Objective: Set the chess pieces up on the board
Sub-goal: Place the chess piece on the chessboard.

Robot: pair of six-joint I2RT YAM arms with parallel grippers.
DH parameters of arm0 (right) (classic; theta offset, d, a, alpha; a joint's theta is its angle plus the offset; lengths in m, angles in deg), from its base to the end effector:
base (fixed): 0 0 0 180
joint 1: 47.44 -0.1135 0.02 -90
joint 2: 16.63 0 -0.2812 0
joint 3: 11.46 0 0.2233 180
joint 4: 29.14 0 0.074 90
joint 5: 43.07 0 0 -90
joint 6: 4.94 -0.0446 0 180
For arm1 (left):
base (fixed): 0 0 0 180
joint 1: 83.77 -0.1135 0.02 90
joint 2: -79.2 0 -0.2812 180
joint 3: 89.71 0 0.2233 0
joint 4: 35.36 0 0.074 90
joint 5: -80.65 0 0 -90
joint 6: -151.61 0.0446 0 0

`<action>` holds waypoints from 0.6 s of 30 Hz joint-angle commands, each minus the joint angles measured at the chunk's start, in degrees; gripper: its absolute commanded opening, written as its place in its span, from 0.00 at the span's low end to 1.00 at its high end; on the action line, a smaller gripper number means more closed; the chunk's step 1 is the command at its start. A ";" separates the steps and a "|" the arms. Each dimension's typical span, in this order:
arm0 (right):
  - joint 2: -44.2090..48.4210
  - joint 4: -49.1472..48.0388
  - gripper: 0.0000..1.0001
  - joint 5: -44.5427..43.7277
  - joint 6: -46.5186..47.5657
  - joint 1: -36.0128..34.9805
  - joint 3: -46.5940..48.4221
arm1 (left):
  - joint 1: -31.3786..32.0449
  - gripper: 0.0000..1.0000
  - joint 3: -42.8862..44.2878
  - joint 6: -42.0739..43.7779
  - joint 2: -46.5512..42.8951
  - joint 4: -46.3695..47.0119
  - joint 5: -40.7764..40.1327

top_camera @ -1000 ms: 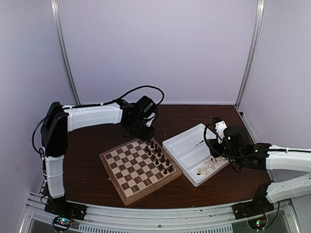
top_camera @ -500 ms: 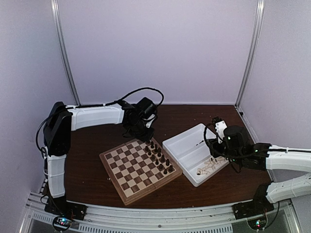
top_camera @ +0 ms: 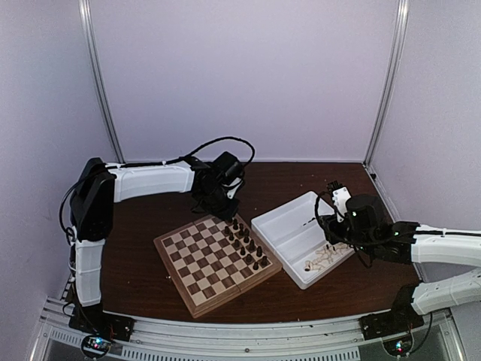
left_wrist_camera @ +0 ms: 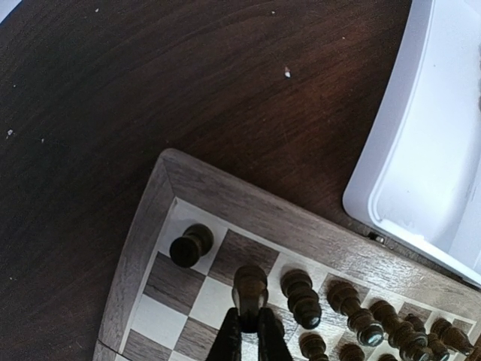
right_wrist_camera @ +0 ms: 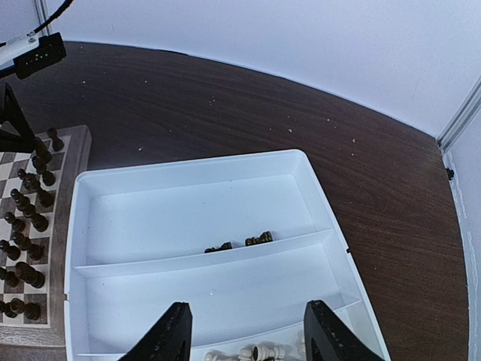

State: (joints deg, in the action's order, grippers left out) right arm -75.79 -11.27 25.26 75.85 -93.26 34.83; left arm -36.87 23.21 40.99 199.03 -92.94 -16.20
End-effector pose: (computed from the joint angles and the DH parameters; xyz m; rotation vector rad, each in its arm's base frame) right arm 0.1461 0.1268 0.2462 -0.4339 2.0254 0.1915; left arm 0.2994 -0.3122 0.2238 0.5779 2.6366 -0.2052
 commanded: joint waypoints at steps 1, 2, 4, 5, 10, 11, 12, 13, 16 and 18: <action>-0.16 -0.70 0.54 -0.24 0.42 0.48 0.49 | -0.49 0.05 2.38 1.11 1.52 1.19 -0.18; -0.17 -0.66 0.54 -0.23 0.45 0.43 0.49 | -0.49 0.06 2.47 1.11 1.62 1.21 -0.12; -0.16 -0.70 0.54 -0.22 0.42 0.54 0.50 | -0.57 0.05 2.71 1.20 1.85 1.22 -0.12; -0.25 -0.70 0.54 -0.19 0.42 0.56 0.47 | -0.62 0.05 2.77 1.22 1.96 1.22 -0.12; -0.34 -0.70 0.54 -0.05 0.34 0.64 0.57 | -0.75 0.06 2.98 1.39 2.34 1.22 0.08; -0.35 -0.78 0.54 -0.05 0.34 0.65 0.58 | -0.75 0.06 2.93 1.38 2.40 1.22 0.08; -0.39 -0.81 0.54 -0.12 0.34 0.65 0.56 | -0.83 0.06 2.92 1.39 2.49 1.22 0.11; -0.41 -0.79 0.54 0.01 0.34 0.65 0.59 | -0.84 0.06 2.94 1.45 2.51 1.22 0.15; -0.60 -0.88 0.54 -0.02 0.36 0.74 0.57 | -0.84 0.09 2.94 1.40 2.75 1.22 0.14; -0.70 -0.79 0.54 0.05 0.34 0.74 0.65 | -0.95 0.11 2.97 1.38 2.93 1.22 0.31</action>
State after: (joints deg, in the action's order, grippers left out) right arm -75.96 -11.29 25.26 75.91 -92.93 34.83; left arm -37.29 24.68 41.80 200.64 -92.97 -16.18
